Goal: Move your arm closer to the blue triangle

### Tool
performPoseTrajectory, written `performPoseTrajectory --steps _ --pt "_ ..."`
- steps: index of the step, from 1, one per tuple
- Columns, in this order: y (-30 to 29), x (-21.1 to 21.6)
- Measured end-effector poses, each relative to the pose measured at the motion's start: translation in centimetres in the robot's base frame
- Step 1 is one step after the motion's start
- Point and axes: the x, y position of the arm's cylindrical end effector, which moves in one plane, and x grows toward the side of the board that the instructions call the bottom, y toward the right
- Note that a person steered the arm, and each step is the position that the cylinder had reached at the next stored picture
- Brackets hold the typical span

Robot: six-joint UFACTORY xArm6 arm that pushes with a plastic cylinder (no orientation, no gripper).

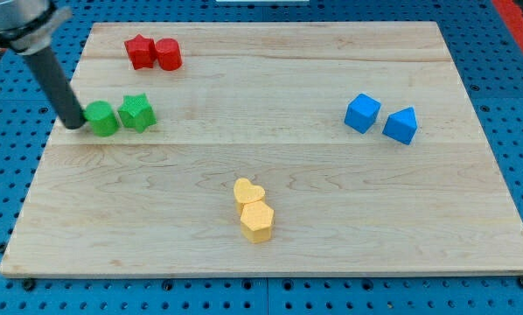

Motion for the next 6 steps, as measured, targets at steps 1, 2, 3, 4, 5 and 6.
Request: performPoseTrajectory --steps 1,2,3,4,5,6 --pt "1.1 4.2" --pt "14.8 5.0" --pt "28.9 5.0" --pt "41.1 5.0" --pt "47.2 4.0" --pt "42.6 0.9"
